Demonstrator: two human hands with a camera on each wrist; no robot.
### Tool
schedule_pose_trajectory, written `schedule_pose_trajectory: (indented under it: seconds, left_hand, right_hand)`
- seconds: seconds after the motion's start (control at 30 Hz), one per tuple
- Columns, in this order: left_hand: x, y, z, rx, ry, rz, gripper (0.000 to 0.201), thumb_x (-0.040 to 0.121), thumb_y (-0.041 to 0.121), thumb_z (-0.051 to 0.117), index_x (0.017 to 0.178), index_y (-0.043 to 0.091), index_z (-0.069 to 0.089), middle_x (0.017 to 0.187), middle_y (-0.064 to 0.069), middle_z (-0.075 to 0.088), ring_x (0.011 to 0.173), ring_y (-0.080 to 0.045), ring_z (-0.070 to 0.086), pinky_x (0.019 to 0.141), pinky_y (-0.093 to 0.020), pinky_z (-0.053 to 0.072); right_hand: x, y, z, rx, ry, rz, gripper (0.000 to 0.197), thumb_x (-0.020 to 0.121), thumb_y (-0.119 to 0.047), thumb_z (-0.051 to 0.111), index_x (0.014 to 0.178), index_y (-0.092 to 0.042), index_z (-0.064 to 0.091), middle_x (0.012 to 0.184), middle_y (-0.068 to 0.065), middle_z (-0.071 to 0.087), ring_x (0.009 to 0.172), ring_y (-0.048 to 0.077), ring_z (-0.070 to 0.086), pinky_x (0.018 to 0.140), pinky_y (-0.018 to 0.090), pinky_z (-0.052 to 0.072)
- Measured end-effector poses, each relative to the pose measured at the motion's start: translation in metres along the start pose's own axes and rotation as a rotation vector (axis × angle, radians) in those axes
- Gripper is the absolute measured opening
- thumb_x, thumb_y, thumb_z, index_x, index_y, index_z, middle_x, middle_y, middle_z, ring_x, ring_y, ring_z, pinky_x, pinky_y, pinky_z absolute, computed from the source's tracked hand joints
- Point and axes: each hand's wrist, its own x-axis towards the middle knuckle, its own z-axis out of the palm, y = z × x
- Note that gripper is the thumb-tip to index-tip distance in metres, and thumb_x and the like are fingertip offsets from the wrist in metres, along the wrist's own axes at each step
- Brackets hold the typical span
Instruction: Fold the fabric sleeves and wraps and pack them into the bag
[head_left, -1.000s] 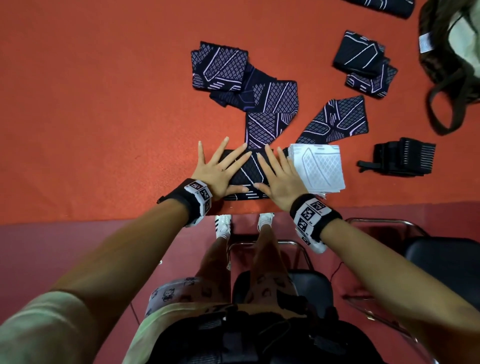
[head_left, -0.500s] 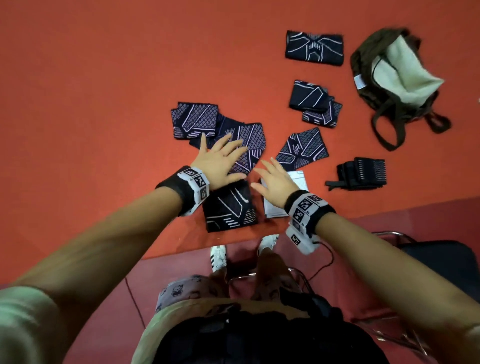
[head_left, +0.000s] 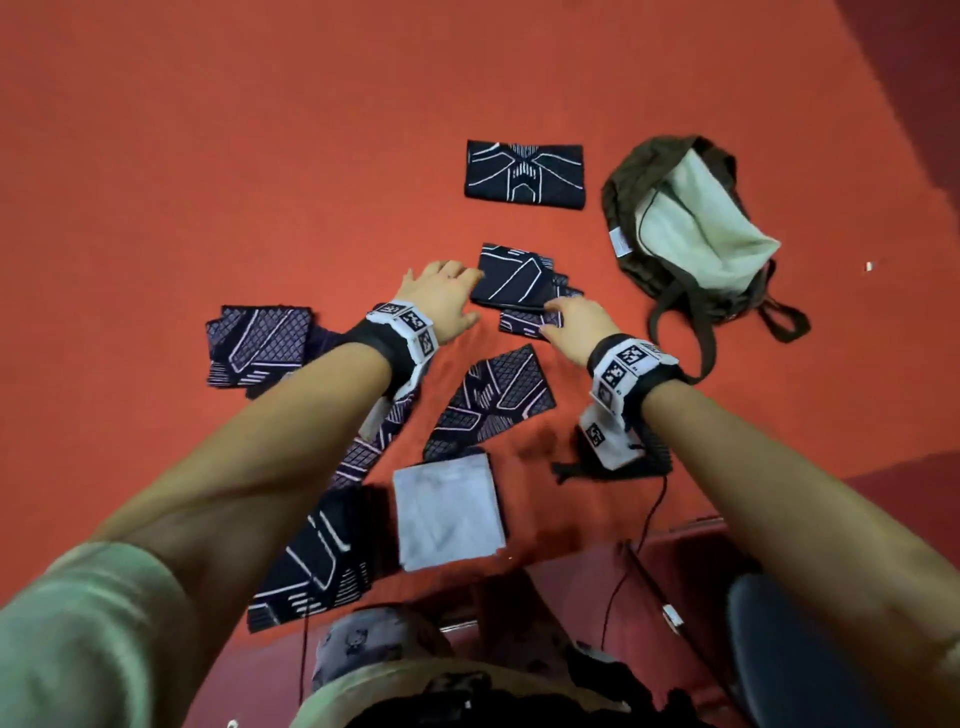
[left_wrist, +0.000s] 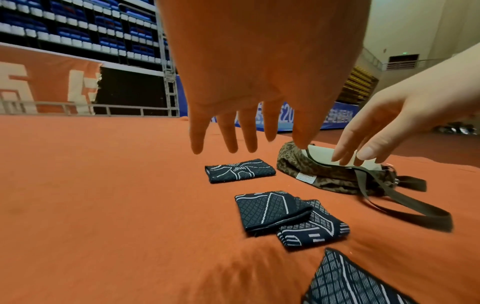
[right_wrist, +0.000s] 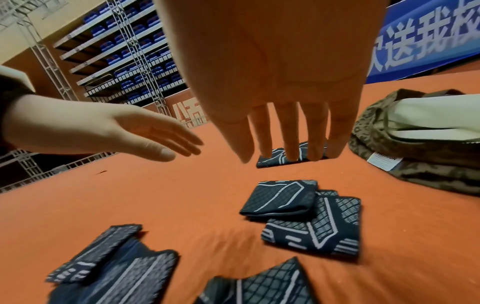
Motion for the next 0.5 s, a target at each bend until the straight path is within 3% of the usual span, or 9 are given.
schedule_pose_trajectory:
  seconds: [0.07,0.17,0.37,0.5]
  left_hand:
    - [0.032,0.009,0.013,-0.067,0.013,-0.043,0.05,0.094,0.034,0.048,0.14,0.018,0.037,0.139,-0.01,0.043,0.127,-0.032,0.039,0.102,-0.047,0.036]
    - [0.074,0.022,0.037,-0.14,0.029,-0.085,0.042,0.094,0.027,0.047,0.134,0.015,0.045,0.133,-0.011,0.05,0.121,-0.032,0.045,0.097,-0.043,0.041]
    - [0.134,0.033,0.087,-0.069,-0.005,-0.121,0.038,0.092,0.021,0.049,0.129,0.011,0.048,0.125,-0.012,0.05,0.117,-0.032,0.043,0.092,-0.043,0.042]
    - [0.145,0.031,0.113,-0.018,-0.018,-0.163,0.039,0.09,0.024,0.052,0.127,0.013,0.048,0.124,-0.014,0.045,0.116,-0.034,0.042,0.088,-0.044,0.039]
  right_hand:
    - [0.03,0.019,-0.005,0.026,0.002,0.013,0.035,0.089,-0.02,0.055,0.123,-0.01,0.059,0.123,0.017,0.061,0.114,0.033,0.055,0.095,0.035,0.043]
    - [0.073,0.041,-0.002,0.068,-0.018,0.029,0.031,0.088,-0.017,0.054,0.118,-0.012,0.062,0.115,0.014,0.065,0.107,0.032,0.059,0.09,0.034,0.047]
    - [0.129,0.063,0.039,0.02,-0.07,-0.123,0.044,0.088,-0.028,0.059,0.13,-0.02,0.051,0.123,0.014,0.052,0.116,0.032,0.049,0.095,0.037,0.041]
    - [0.136,0.067,0.064,-0.027,-0.04,-0.196,0.039,0.09,-0.024,0.057,0.126,-0.012,0.049,0.119,0.017,0.049,0.112,0.034,0.049,0.09,0.039,0.042]
